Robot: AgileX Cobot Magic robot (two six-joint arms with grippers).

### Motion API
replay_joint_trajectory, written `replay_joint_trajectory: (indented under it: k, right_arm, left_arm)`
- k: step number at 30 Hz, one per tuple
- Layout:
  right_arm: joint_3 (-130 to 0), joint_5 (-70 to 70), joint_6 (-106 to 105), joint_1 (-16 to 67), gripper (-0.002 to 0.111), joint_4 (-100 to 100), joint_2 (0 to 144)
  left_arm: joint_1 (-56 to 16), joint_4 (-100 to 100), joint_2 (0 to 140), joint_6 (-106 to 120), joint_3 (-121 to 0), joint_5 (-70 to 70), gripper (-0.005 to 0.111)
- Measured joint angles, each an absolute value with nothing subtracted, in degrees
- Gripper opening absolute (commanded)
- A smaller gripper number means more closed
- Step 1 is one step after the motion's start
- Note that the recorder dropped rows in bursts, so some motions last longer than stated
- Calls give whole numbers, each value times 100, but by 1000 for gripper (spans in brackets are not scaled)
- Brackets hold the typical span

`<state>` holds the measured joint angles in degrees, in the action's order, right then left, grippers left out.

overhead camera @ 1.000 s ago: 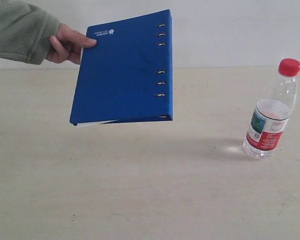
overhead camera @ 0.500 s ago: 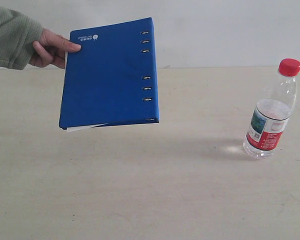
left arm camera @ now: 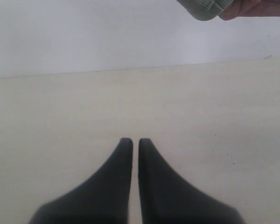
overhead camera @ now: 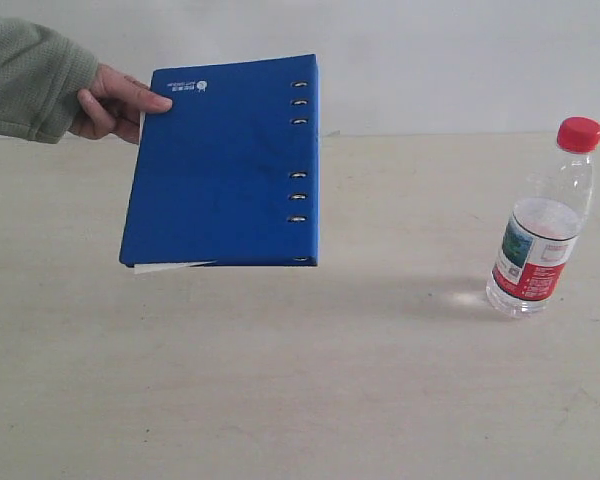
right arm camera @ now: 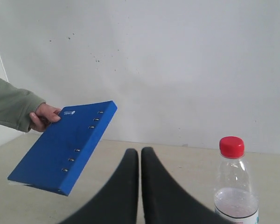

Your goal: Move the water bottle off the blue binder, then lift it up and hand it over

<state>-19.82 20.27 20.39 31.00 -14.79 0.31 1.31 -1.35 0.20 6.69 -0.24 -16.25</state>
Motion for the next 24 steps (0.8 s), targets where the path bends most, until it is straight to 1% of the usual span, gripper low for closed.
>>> replay_joint_trajectory:
  k: [19, 22, 24]
  right_arm:
    - [-1982, 2027, 1940, 3090, 0, -1539, 31]
    - [-1954, 1868, 1528, 2907, 0, -1628, 31]
    - [-1865, 1448, 1227, 2568, 0, -1637, 31]
  left_arm:
    - [131, -128, 20, 669, -24, -1625, 4]
    - [131, -128, 20, 669, -24, -1625, 4]
    - [131, -128, 20, 669, -24, -1625, 4]
